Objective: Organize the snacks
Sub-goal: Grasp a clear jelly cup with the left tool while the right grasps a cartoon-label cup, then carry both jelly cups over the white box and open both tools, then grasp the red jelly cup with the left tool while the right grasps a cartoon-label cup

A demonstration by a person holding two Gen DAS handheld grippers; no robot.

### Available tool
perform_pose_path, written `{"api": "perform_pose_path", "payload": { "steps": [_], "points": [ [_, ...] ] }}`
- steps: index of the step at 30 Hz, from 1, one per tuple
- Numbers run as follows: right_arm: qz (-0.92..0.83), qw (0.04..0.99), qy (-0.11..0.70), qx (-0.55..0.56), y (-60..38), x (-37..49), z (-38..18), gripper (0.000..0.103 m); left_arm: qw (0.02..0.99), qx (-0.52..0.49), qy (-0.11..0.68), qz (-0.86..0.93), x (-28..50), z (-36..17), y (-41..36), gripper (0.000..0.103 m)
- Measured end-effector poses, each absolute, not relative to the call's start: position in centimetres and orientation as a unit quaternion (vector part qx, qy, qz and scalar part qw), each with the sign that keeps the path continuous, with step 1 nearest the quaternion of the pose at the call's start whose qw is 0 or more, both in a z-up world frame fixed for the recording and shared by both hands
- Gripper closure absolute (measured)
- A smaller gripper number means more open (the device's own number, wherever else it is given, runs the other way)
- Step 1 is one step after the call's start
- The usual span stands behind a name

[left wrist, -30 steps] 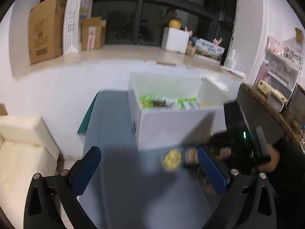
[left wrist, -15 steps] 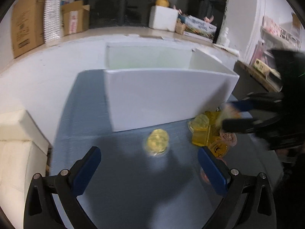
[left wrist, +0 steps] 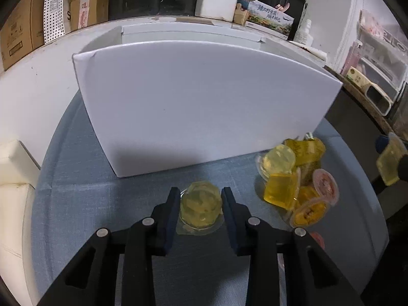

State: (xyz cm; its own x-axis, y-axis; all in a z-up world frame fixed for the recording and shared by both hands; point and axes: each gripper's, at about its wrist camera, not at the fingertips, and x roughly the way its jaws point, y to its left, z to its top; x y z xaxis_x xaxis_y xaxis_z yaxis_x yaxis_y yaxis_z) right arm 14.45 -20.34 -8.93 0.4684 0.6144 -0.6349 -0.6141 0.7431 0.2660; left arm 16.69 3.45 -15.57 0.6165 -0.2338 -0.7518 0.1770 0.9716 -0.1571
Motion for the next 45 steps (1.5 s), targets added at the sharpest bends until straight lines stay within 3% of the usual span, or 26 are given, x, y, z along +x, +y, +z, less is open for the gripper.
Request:
{"api": "perform_pose_path", "payload": {
  "steps": [8,13,21,22,23,24,25,28,37,45],
  "points": [
    [0.353,0.871,0.342,0.011,-19.9,15.1,-6.9,0.052,0.928,-0.053,0.343,-0.135,13.6,-7.9,4.6,0.066],
    [0.335,0.886,0.319,0.011,-18.9,19.4,-3.4,0.052,0.948,-0.053,0.285,-0.133,17.2,-1.5,5.9,0.067],
    [0.293,0.888,0.354,0.008,-16.1,29.0,-3.0,0.052,0.944,-0.035,0.309,-0.114,25.1,-1.6,6.0,0.066],
    [0.290,0.885,0.363,0.004,-15.9,29.7,-3.5,0.051,0.942,-0.035,0.314,-0.111,25.7,-2.0,5.7,0.058],
    [0.282,0.883,0.374,-0.001,-15.7,30.5,-4.2,0.040,0.940,-0.034,0.322,-0.108,26.1,-2.4,5.5,0.047],
    [0.267,0.884,0.383,-0.005,-15.7,30.9,-4.8,0.028,0.938,-0.032,0.330,-0.101,26.4,-2.9,5.4,0.019],
    [0.261,0.884,0.387,-0.007,-15.7,31.0,-5.2,0.007,0.939,-0.032,0.330,-0.096,26.3,-3.3,5.4,0.001],
    [0.263,0.885,0.384,-0.001,-16.3,30.8,-5.9,0.000,0.938,-0.027,0.329,-0.106,25.5,-3.6,5.3,0.000],
    [0.257,0.903,0.343,0.014,-20.3,25.6,-4.5,0.000,0.938,-0.002,0.312,-0.152,18.9,-3.8,2.8,0.000],
    [0.240,0.902,0.346,0.093,-24.5,19.3,-5.8,0.000,0.910,0.000,0.361,-0.203,11.9,-9.8,-1.3,0.000]
  ]
}}
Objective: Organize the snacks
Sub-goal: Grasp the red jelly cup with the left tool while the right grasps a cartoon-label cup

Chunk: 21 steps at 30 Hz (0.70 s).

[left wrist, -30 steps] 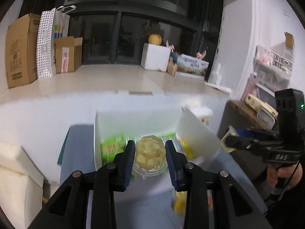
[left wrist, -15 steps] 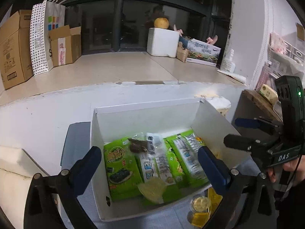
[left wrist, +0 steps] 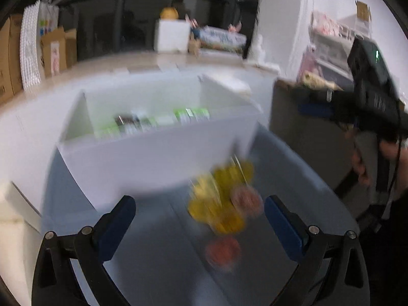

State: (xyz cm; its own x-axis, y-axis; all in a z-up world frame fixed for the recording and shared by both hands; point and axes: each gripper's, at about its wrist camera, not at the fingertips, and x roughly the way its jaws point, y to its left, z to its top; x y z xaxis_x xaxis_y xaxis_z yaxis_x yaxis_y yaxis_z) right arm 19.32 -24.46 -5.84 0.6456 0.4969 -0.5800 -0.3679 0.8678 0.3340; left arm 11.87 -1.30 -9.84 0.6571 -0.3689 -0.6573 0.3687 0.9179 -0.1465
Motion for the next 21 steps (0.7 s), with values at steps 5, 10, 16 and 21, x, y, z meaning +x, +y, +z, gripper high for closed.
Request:
{"api": "perform_pose_path", "payload": {
  "steps": [5,10,16,21],
  "points": [
    [0.229,0.899,0.357,0.109,-25.2,16.7,-7.6,0.000,0.891,0.005,0.405,-0.206,11.1,-13.8,-3.4,0.000],
    [0.229,0.889,0.379,0.117,-25.1,15.9,-9.4,0.000,0.884,0.007,0.414,-0.218,11.7,-15.8,-4.5,0.006],
    [0.222,0.883,0.398,0.108,-24.5,15.0,-11.1,0.000,0.883,-0.012,0.421,-0.206,11.8,-16.2,-3.2,0.066],
    [0.217,0.878,0.417,0.091,-23.0,15.2,-12.4,0.000,0.890,-0.018,0.403,-0.211,10.7,-14.7,-1.8,0.066]
  ]
}}
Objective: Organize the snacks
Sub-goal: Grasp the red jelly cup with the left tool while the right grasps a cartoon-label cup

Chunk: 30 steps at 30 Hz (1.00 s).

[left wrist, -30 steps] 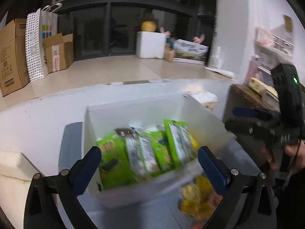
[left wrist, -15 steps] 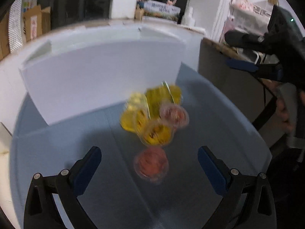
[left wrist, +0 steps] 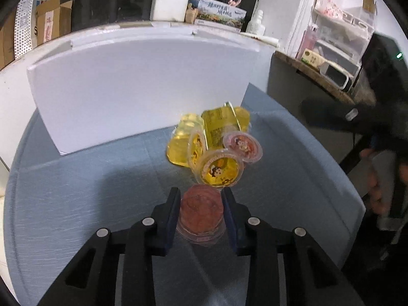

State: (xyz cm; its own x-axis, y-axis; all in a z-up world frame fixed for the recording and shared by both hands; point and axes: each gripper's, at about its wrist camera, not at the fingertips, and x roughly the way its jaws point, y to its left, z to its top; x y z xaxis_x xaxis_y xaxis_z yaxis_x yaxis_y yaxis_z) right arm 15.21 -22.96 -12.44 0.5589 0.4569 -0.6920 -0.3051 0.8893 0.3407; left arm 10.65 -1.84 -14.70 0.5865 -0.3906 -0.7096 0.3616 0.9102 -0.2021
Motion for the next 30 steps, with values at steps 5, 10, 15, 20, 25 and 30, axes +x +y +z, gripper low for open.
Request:
{"api": "perform_pose_path", "payload": {
  "steps": [5,10,15,20,25,30],
  "points": [
    [0.206,0.870,0.438,0.095,-21.5,16.0,-14.3,0.000,0.900,-0.027,0.385,-0.204,9.6,-13.1,0.1,0.066],
    [0.200,0.858,0.457,0.122,-20.6,17.0,-16.0,0.000,0.907,-0.039,0.375,-0.188,8.7,-12.4,2.3,0.066],
    [0.186,0.850,0.461,0.173,-20.4,17.9,-17.0,0.004,0.909,-0.056,0.374,-0.178,8.2,-12.6,3.6,0.066],
    [0.168,0.851,0.470,0.165,-19.4,18.6,-18.0,0.043,0.912,-0.062,0.363,-0.182,8.2,-12.0,3.6,0.066],
    [0.198,0.846,0.468,0.164,-19.2,17.8,-17.5,0.057,0.911,-0.057,0.362,-0.186,8.5,-11.7,3.4,0.067],
    [0.217,0.859,0.437,0.153,-19.8,16.2,-15.5,0.058,0.905,-0.035,0.380,-0.188,7.9,-12.6,2.8,0.057]
  ]
}}
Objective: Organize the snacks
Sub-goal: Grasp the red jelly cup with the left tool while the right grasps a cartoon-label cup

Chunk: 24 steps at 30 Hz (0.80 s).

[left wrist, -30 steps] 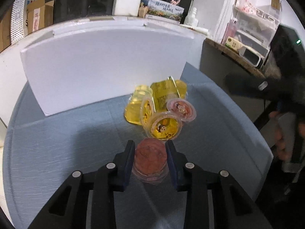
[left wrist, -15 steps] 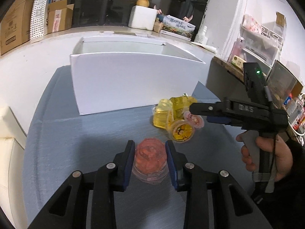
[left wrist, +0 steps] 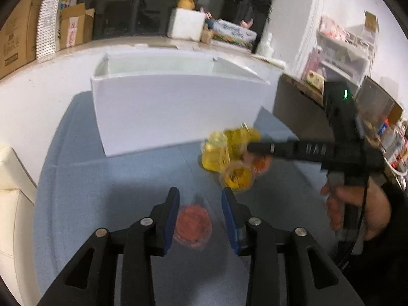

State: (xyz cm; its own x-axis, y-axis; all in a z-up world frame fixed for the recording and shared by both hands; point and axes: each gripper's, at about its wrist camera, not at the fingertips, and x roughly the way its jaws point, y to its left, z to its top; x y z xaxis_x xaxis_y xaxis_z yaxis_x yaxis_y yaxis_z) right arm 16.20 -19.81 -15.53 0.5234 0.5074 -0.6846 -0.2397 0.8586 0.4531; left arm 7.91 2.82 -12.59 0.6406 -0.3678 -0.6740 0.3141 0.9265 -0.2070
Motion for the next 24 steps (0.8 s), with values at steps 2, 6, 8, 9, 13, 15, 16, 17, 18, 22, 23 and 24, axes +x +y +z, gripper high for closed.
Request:
{"api": "perform_pose_path", "payload": {
  "steps": [2,6,8,9,13,15,16,17,18,22,23,24],
  "points": [
    [0.223,0.862,0.430,0.151,-20.0,15.8,-15.1,0.058,0.902,-0.027,0.391,-0.182,7.7,-13.4,2.7,0.045],
    [0.229,0.860,0.433,0.143,-19.9,15.9,-15.5,0.058,0.892,-0.013,0.413,-0.185,7.3,-15.1,2.2,0.037],
    [0.229,0.862,0.429,0.142,-19.7,15.9,-15.7,0.059,0.891,-0.015,0.413,-0.188,7.5,-15.7,2.0,0.037],
    [0.232,0.863,0.425,0.142,-19.8,15.8,-15.5,0.060,0.889,-0.020,0.415,-0.193,7.7,-16.0,2.0,0.047],
    [0.234,0.873,0.407,0.132,-19.9,15.7,-14.7,0.088,0.888,-0.035,0.419,-0.189,8.2,-16.5,2.1,0.074],
    [0.225,0.876,0.413,0.108,-19.5,15.7,-14.8,0.088,0.890,-0.027,0.415,-0.187,8.0,-16.4,1.9,0.082],
    [0.222,0.877,0.411,0.112,-19.7,15.7,-14.9,0.086,0.890,-0.027,0.413,-0.190,7.9,-16.3,1.9,0.100],
    [0.220,0.876,0.412,0.121,-19.9,15.6,-15.1,0.066,0.892,-0.029,0.409,-0.189,7.8,-16.2,2.0,0.100],
    [0.218,0.874,0.419,0.118,-19.8,15.6,-15.1,0.051,0.891,-0.033,0.411,-0.189,7.9,-16.1,2.1,0.100],
    [0.208,0.886,0.405,0.088,-19.9,14.4,-14.6,0.018,0.891,-0.035,0.410,-0.191,8.2,-16.1,2.3,0.100],
    [0.204,0.887,0.407,0.078,-19.8,14.2,-14.7,0.018,0.891,-0.036,0.409,-0.193,8.2,-16.0,2.3,0.100],
    [0.200,0.887,0.410,0.072,-19.9,14.2,-15.0,0.018,0.889,-0.034,0.410,-0.200,8.3,-16.0,2.1,0.100]
  ]
}}
